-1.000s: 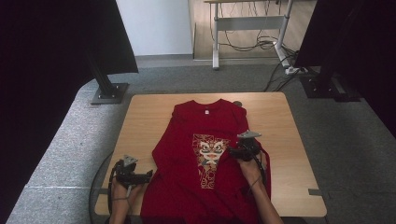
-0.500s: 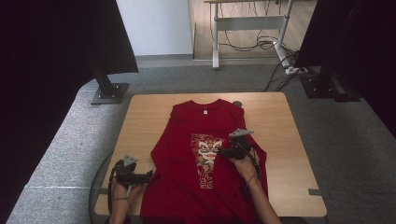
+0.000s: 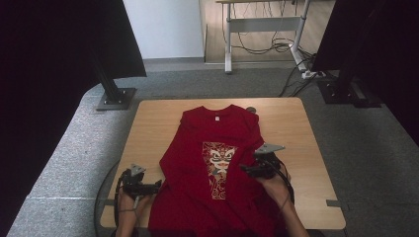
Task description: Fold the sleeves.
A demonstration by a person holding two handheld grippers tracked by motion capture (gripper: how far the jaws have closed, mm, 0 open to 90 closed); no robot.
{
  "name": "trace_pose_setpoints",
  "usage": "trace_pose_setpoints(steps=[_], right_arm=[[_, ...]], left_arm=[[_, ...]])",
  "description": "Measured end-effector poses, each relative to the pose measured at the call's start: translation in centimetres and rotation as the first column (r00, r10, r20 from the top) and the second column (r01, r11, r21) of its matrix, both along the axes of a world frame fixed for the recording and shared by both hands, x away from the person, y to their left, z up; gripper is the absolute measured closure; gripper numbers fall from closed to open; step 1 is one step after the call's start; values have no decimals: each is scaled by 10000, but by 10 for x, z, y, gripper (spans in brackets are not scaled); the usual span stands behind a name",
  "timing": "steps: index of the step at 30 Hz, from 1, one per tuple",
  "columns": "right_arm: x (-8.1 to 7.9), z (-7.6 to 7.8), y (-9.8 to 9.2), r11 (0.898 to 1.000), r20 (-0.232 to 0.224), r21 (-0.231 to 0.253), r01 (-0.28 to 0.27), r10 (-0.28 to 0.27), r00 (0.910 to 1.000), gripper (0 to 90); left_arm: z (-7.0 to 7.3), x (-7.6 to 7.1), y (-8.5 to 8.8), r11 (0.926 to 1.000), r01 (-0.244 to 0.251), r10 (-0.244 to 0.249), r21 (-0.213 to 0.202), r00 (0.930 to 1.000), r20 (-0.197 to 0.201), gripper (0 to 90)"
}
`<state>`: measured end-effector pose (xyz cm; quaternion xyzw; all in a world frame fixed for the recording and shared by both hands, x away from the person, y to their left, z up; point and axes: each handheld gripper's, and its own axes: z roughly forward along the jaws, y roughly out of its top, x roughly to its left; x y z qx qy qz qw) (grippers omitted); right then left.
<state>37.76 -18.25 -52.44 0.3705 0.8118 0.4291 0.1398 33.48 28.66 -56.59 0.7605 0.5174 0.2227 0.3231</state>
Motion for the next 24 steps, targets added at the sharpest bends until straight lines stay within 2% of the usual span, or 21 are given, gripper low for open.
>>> trace_pose_setpoints(steps=[6, 17, 18, 24], right_arm=[[-34, -2, -8, 9996, 19, -19, -279, 279, 9996, 255], [-76, -2, -17, 9986, 57, 140, -505, 505, 9987, 275], [-76, -2, -17, 9986, 57, 140, -505, 505, 9987, 275], [-106, -10, -27, 9979, -201, 216, -616, 620, 9979, 291]], left_arm=[[0, 0, 0, 10000, -4, 4, -4, 10000, -2, 7], [0, 0, 0, 10000, -4, 4, 0, 10000, -1, 7], [0, 0, 0, 10000, -4, 4, 0, 10000, -1, 7], [0, 0, 0, 10000, -5, 5, -2, 10000, 1, 7]])
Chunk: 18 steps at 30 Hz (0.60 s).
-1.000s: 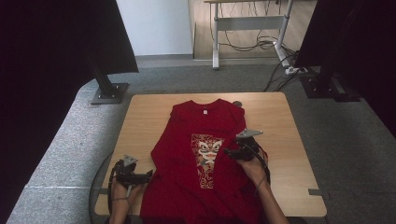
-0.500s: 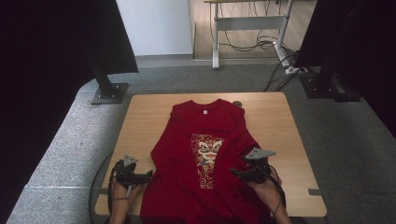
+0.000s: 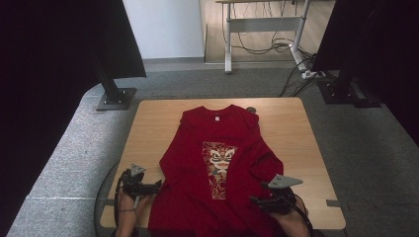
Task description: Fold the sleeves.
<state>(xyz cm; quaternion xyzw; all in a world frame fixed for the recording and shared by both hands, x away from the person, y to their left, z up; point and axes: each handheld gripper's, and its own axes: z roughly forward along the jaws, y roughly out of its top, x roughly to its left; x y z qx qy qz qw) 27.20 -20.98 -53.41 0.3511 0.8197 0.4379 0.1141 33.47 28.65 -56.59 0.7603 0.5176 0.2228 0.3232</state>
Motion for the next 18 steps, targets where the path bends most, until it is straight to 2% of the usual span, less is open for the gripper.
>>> trace_pose_setpoints(steps=[6, 12, 14, 18], right_arm=[[-27, -9, -12, 9998, -396, 132, -173, 178, 9991, 323], [-42, -19, -23, 9987, -801, 286, -424, 446, 9958, 366], [-46, -22, -25, 9975, -937, 440, -552, 592, 9938, 399], [-52, -21, -26, 9969, -970, 366, -693, 726, 9926, 517]], left_arm=[[0, 0, 0, 10000, -2, 2, 3, 10000, 0, 7], [0, 0, 0, 10000, -9, 9, -1, 10000, 3, 7], [0, 0, 0, 10000, -5, 5, 2, 10000, 4, 7], [0, 0, 0, 10000, -11, 11, -3, 10000, 4, 7]])
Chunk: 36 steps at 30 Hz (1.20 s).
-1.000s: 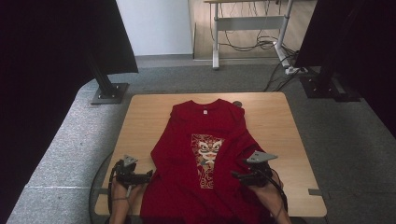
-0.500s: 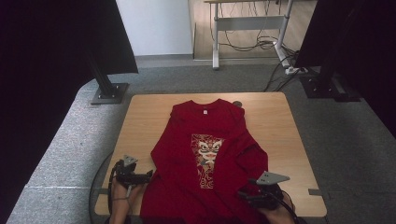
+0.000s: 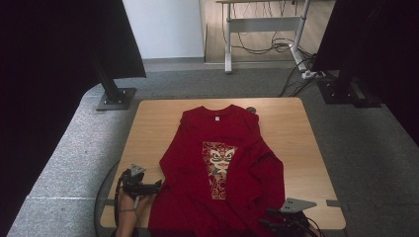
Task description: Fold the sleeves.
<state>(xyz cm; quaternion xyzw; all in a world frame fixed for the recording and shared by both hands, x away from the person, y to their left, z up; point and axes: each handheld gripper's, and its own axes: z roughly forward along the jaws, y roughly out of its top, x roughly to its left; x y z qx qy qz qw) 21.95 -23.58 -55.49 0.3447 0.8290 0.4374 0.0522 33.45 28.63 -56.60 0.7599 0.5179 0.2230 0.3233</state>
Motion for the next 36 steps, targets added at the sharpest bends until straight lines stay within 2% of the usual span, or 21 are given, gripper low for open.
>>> trace_pose_setpoints(steps=[4, 5, 6, 9, 10, 13, 14, 15, 17, 18, 19, 20, 22, 23, 24, 27, 28, 29, 30, 35, 36], right_arm=[[-6, 1, 3, 9995, -110, -278, -180, 177, 9998, 730], [-6, 1, 3, 9995, -110, -278, -180, 177, 9998, 730], [-11, 5, 4, 9990, 8, -413, -170, 170, 9999, 805], [-15, 12, 8, 9989, 62, -303, -370, 372, 9993, 852], [-19, 19, 14, 9970, -44, -66, -766, 766, 9971, 872], [-25, 27, 31, 9816, -177, 699, -1778, 1794, 9836, 872], [-28, 29, 38, 9745, -151, 794, -2097, 2115, 9773, 870], [-28, 29, 38, 9745, -151, 794, -2097, 2115, 9773, 870], [-31, 29, 52, 9556, -256, 986, -2778, 2815, 9592, 773], [-33, 28, 62, 9423, -190, 1163, -3141, 3183, 9478, 659], [-33, 28, 62, 9423, -190, 1163, -3141, 3183, 9478, 659], [-32, 30, 64, 9491, 76, 822, -3041, 3045, 9525, 654], [-30, 30, 62, 9547, 159, 757, -2878, 2875, 9577, 650], [-28, 31, 59, 9627, 241, 722, -2608, 2597, 9654, 638], [-22, 33, 53, 9793, 516, 476, -1966, 1942, 9796, 605], [-16, 34, 51, 9857, 905, 345, -1652, 1615, 9827, 581], [-6, 35, 53, 9865, 1217, 366, -1598, 1543, 9805, 554], [-6, 35, 53, 9865, 1217, 366, -1598, 1543, 9805, 554], [5, 33, 57, 9902, 1559, 119, -1391, 1356, 9784, 513], [26, 25, 61, 9945, 1667, -325, -993, 1034, 9806, 471], [33, 17, 60, 9926, 1499, -941, -764, 900, 9846, 472]], left_arm=[[0, 0, 0, 10000, 3, -3, 5, 10000, -2, 7], [0, 0, 0, 10000, 6, -6, 8, 10000, -1, 7], [0, 0, 0, 10000, 3, -3, 6, 10000, -3, 7], [0, 0, 0, 10000, 4, -4, 7, 10000, -2, 7], [0, 0, 0, 10000, 3, -3, 6, 10000, -3, 7], [0, 0, 0, 10000, 3, -3, 6, 10000, -3, 7], [0, 0, 0, 10000, -10, 10, -14, 10000, 8, 7], [0, 0, 0, 10000, -10, 10, -14, 10000, 8, 7], [0, 0, 0, 10000, -10, 10, -15, 10000, 7, 7], [0, 0, 0, 10000, -10, 10, -15, 10000, 7, 7], [0, 0, 0, 10000, -8, 8, -14, 10000, 7, 7], [0, 0, 0, 10000, -8, 8, -14, 10000, 7, 7], [0, 0, 0, 10000, -11, 11, -20, 10000, 8, 7], [0, 0, 0, 10000, -9, 9, -17, 10000, 8, 7], [0, 0, 0, 10000, 5, -5, 5, 10000, -4, 7], [0, 0, 0, 10000, 2, -2, 3, 10000, -2, 7], [0, 0, 0, 10000, 4, -4, 4, 10000, -3, 7], [0, 0, 0, 10000, 4, -4, 4, 10000, -3, 7], [0, 0, 0, 10000, 2, -2, 4, 10000, -3, 7], [0, 0, 0, 10000, 4, -4, 4, 10000, -5, 7], [0, 0, 0, 10000, 3, -3, 4, 10000, -5, 7]])
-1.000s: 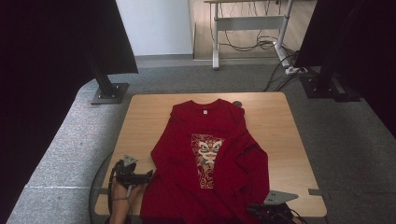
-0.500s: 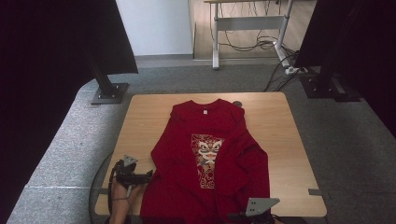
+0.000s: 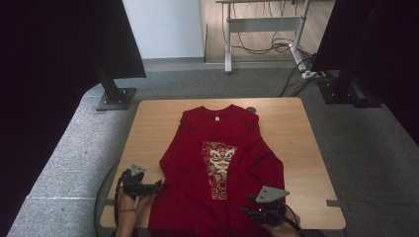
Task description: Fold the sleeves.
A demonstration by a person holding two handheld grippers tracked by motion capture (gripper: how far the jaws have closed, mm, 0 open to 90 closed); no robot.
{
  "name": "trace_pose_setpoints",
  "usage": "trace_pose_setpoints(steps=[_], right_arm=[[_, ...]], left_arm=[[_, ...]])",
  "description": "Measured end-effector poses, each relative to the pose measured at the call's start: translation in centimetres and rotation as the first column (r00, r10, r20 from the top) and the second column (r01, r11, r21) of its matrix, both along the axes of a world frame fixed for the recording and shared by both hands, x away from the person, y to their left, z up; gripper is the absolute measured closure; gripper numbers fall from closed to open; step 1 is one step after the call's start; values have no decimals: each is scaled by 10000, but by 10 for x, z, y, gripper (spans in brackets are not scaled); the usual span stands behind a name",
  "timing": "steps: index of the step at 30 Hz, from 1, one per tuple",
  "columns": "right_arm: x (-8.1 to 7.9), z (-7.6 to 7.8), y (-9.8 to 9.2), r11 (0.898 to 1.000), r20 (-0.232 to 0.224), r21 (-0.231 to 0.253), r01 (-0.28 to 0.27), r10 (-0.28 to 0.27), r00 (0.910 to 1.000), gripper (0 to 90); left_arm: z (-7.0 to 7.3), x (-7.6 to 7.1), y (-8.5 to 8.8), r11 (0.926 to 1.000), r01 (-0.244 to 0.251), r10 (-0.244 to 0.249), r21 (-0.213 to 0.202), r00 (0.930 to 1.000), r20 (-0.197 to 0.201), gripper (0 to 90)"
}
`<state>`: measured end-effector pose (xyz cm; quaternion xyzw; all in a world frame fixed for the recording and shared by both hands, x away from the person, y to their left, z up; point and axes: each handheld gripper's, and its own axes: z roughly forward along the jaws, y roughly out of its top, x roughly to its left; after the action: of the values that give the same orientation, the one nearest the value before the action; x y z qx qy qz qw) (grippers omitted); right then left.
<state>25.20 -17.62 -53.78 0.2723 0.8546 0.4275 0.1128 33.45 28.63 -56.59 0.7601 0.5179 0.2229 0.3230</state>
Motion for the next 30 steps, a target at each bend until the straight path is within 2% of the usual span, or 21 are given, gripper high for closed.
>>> trace_pose_setpoints(steps=[1, 2, 3, 4, 5, 6, 7, 8, 12, 14, 15, 18, 19, 22, 24, 25, 26, 27, 28, 29, 30], right_arm=[[0, 0, 0, 10000, 0, 0, 0, 0, 10000, 472], [1, -6, -5, 9991, -114, -367, 207, -211, 9997, 474], [1, -6, -5, 9991, -114, -367, 207, -211, 9997, 474], [-1, -11, -15, 9969, -309, -642, 465, -485, 9983, 476], [-1, -11, -15, 9969, -309, -642, 465, -485, 9983, 476], [-6, -14, -27, 9945, -521, -753, 724, -764, 9957, 480], [-6, -14, -27, 9945, -521, -753, 724, -764, 9957, 480], [-11, -16, -37, 9916, -715, -937, 897, -965, 9928, 480], [-13, -13, -44, 9933, -829, -641, 956, -1008, 9915, 464], [-8, -4, -42, 9950, -551, -321, 949, -966, 9938, 435], [-8, -4, -42, 9950, -551, -321, 949, -966, 9938, 435], [8, 8, -30, 9966, -26, 58, 828, -827, 9966, 418], [8, 8, -30, 9966, -26, 58, 828, -827, 9966, 418], [23, 16, -20, 9969, 167, 281, 736, -741, 9971, 398], [41, 20, -10, 9975, 337, 379, 593, -606, 9976, 355], [41, 20, -10, 9975, 337, 379, 593, -606, 9976, 355], [52, 19, -5, 9977, 403, 312, 600, -612, 9973, 337], [52, 19, -5, 9977, 403, 312, 600, -612, 9973, 337], [66, 14, 1, 9982, 359, 190, 570, -577, 9977, 321], [66, 14, 1, 9982, 359, 190, 570, -577, 9977, 321], [73, 11, 5, 9984, 365, 95, 566, -569, 9977, 315]], left_arm=[[0, 0, 0, 10000, 0, 0, 0, 10000, 0, 7], [0, 0, 0, 10000, -1, 1, -2, 10000, 1, 7], [0, 0, 0, 10000, -1, 1, -2, 10000, 1, 7], [0, 0, 0, 10000, -2, 2, -2, 10000, 2, 7], [0, 0, 0, 10000, -2, 2, -2, 10000, 2, 7], [0, 0, 0, 10000, -3, 3, -4, 10000, 2, 7], [0, 0, 0, 10000, -3, 3, -4, 10000, 2, 7], [0, 0, 0, 10000, -1, 1, -4, 10000, 1, 7], [0, 0, 0, 10000, -4, 4, -5, 10000, 5, 7], [0, 0, 0, 10000, -1, 1, 1, 10000, 4, 7], [0, 0, 0, 10000, 0, 0, 1, 10000, 4, 7], [0, 0, 0, 10000, -1, 1, 0, 10000, 0, 7], [0, 0, 0, 10000, -2, 2, -3, 10000, 2, 7], [0, 0, 0, 10000, 0, 0, -1, 10000, 1, 7], [0, 0, 0, 10000, -2, 2, -4, 10000, 2, 7], [0, 0, 0, 10000, 1, -1, -2, 10000, 0, 7], [0, 0, 0, 10000, 1, -1, -1, 10000, 2, 7], [0, 0, 0, 10000, -1, 1, -2, 10000, 1, 7], [0, 0, 0, 10000, -1, 1, -4, 10000, 1, 7], [0, 0, 0, 10000, -2, 2, -4, 10000, 2, 7], [0, 0, 0, 10000, -1, 1, -4, 10000, 2, 7]])
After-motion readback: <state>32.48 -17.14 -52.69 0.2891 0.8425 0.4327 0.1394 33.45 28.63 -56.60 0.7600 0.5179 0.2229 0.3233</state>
